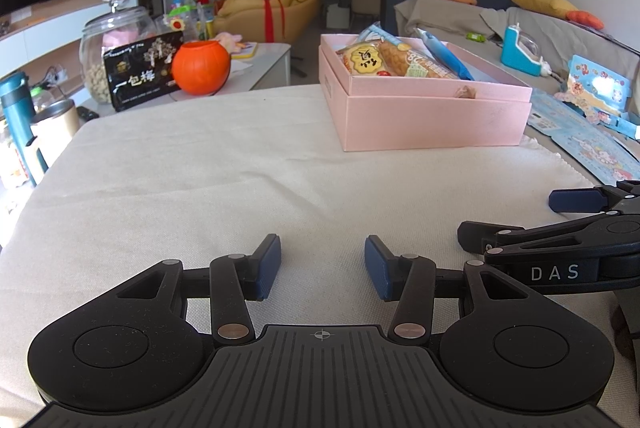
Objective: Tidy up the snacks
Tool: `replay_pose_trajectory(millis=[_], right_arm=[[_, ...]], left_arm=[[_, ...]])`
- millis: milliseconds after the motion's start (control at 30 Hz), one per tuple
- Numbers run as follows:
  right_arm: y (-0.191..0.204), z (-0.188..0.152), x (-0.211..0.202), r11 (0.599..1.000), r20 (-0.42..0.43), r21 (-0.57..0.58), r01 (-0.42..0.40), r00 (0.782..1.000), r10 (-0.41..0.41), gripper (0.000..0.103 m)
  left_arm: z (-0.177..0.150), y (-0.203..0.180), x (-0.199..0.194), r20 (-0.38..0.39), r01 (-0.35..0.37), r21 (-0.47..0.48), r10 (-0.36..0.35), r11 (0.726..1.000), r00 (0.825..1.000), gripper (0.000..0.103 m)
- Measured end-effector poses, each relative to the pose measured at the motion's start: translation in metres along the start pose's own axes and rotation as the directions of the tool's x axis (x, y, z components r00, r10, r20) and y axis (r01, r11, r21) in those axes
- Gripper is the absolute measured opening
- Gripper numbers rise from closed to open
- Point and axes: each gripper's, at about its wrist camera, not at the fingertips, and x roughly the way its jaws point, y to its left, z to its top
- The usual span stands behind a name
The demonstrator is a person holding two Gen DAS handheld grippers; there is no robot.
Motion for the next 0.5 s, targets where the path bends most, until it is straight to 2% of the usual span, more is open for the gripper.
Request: replay_pose_trajectory(millis=[500], right_arm=[[-0.0008, -0.0001, 0.0000, 1.000, 0.000, 0.000, 0.000, 1.000, 0.000, 0.103]], left_arm=[[0.0000, -0.0006, 0.0000, 0.000, -0.001, 0.000, 0.001, 1.000, 1.000, 0.052]])
